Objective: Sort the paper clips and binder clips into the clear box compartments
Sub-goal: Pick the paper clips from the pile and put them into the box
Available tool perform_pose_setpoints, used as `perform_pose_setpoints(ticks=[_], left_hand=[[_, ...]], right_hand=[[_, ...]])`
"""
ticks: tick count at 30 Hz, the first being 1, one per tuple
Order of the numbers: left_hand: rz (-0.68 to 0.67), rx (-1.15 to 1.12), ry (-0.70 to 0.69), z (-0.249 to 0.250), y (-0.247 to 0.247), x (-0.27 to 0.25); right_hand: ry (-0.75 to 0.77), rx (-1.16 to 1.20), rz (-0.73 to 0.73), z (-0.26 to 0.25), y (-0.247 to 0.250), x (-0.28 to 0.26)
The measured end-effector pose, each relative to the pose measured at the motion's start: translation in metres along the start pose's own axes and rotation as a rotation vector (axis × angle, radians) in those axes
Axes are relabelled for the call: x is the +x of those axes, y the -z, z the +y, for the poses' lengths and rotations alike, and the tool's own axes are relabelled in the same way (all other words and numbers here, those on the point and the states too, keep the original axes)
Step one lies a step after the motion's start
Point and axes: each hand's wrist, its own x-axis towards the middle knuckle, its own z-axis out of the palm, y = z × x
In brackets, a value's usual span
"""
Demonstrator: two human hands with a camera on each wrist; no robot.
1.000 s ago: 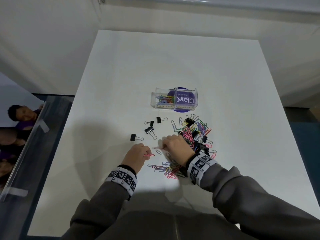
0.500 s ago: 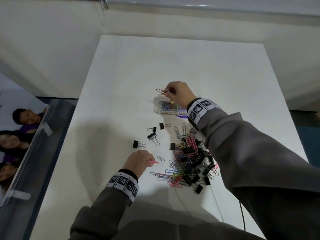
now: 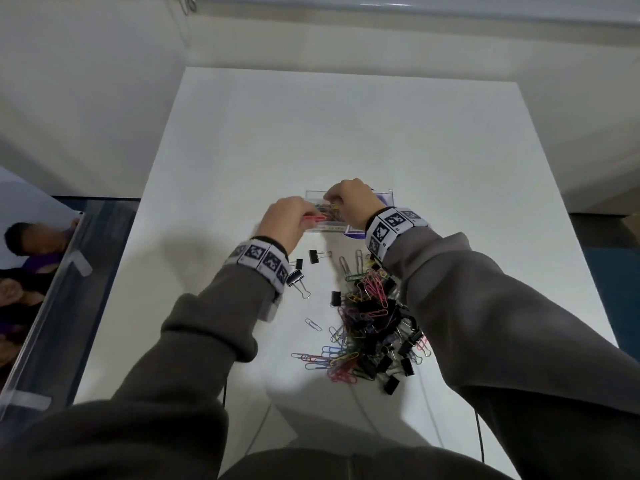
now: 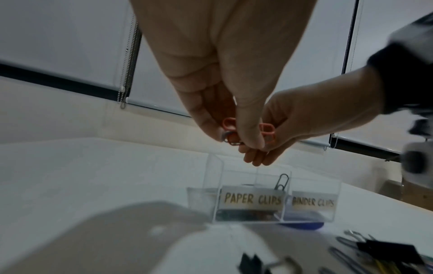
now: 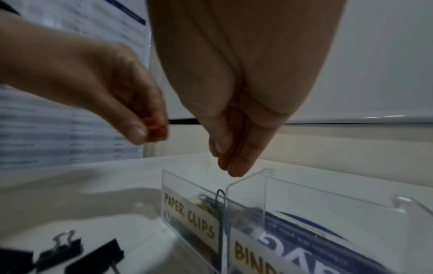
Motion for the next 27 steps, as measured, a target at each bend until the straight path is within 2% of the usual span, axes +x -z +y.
perform_pose_setpoints(ticks=[3, 9, 15, 19, 24, 27], left_hand=[[-0.034, 0.045, -0.016, 0.009, -0.004, 0.025], [-0.11, 0.085, 0.009, 0.011, -0.022, 0.039], [-0.01, 0.095, -0.039, 0.005, -0.019, 0.009], [-0.061, 0.115, -0.099, -0.019, -0.041, -0.052], [-0.302, 0.077, -0.148, -0.037, -0.075, -0.129], [-0.3, 0.072, -0.177, -0.042, -0.086, -0.154]], right_hand=[[0.017, 0.067, 0.066, 0.008, 0.0, -0.006], [-0.069, 0.198, 0.203, 0.022, -0.009, -0.028], [-0.101, 0.252, 0.198, 0.024, -0.019, -0.06], [-0.033, 0.196, 0.076, 0.018, -0.045, -0.103], [0.166, 0.041, -0.109, 0.003, -0.087, -0.163], [0.21, -0.124, -0.198, 0.001, -0.106, -0.183]])
